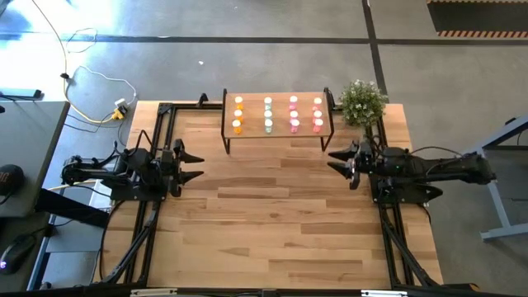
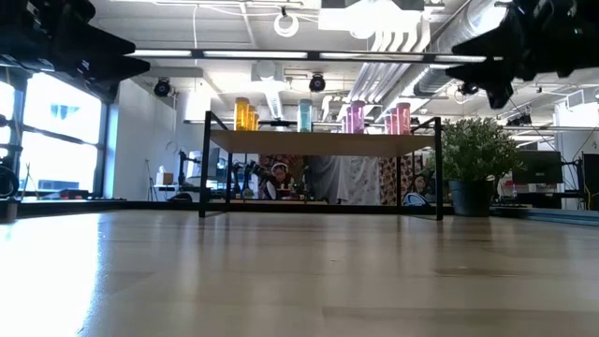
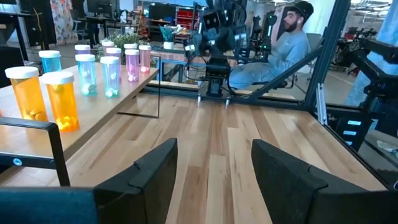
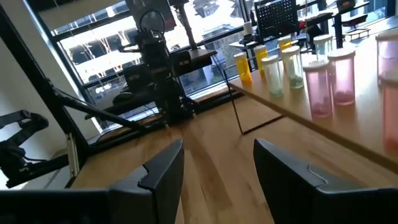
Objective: Pick and place medicine bottles onto shelf by color
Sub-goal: Return to Home Position
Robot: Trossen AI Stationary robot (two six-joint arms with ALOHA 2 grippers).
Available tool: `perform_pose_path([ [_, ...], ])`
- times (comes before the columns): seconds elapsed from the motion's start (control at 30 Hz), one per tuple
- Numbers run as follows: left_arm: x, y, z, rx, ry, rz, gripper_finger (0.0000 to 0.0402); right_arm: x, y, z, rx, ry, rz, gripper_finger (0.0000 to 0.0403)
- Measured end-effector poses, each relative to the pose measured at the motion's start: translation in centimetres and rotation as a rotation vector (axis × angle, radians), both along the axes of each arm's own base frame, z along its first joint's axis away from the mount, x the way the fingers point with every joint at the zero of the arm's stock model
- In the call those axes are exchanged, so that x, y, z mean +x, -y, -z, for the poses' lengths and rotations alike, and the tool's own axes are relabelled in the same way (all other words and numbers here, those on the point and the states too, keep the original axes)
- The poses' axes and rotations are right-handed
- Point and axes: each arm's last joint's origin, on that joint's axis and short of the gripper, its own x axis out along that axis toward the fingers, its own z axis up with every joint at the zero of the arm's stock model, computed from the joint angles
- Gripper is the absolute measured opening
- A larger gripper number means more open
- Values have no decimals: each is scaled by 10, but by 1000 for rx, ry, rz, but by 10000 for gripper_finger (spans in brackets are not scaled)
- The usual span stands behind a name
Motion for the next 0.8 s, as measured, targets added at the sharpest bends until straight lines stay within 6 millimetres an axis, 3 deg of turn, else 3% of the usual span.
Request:
perform_pose_path([
  [0.23,0,0,0,0,0,0,197,-8,-2,26,25,54,-23,184],
  [0.53,0,0,0,0,0,2,197,-20,-2,30,2,77,-24,184],
  [0.8,0,0,0,-1,0,3,197,-22,-1,39,128,6,37,184],
])
